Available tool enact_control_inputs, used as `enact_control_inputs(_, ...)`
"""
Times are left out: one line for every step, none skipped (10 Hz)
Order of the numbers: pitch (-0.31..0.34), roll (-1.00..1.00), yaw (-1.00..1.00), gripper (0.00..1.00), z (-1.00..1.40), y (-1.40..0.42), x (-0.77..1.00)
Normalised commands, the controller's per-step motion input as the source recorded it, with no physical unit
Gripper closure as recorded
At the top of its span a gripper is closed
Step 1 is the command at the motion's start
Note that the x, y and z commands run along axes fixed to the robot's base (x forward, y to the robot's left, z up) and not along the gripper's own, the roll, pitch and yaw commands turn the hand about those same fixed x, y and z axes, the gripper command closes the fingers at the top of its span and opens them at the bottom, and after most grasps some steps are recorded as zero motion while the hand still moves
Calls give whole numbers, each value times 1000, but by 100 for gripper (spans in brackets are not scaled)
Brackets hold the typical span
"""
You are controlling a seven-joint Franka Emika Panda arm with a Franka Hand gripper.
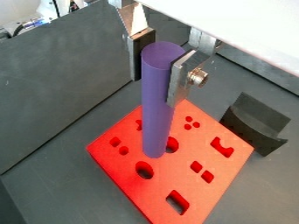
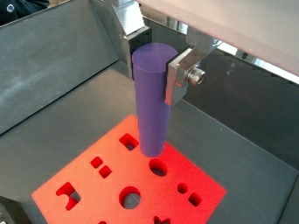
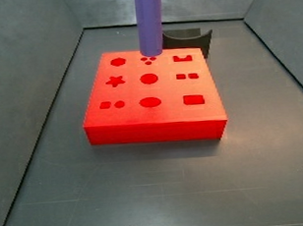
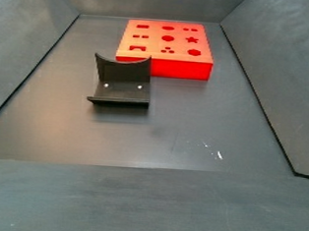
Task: Insert the round object.
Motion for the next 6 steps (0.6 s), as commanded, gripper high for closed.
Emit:
enact_control_inputs(91, 64, -174, 100, -303, 103, -20)
enact_control_inputs(-3, 57, -97, 100, -511, 551, 106)
enact_control_inputs(-66, 73, -31, 100, -560, 891, 174)
enact_control_inputs(-114, 117, -83, 100, -540, 811, 43)
enact_control_inputs(-126, 91, -66, 100, -529, 380, 54)
enact_control_inputs(-140, 106, 0, 100, -557, 0, -20)
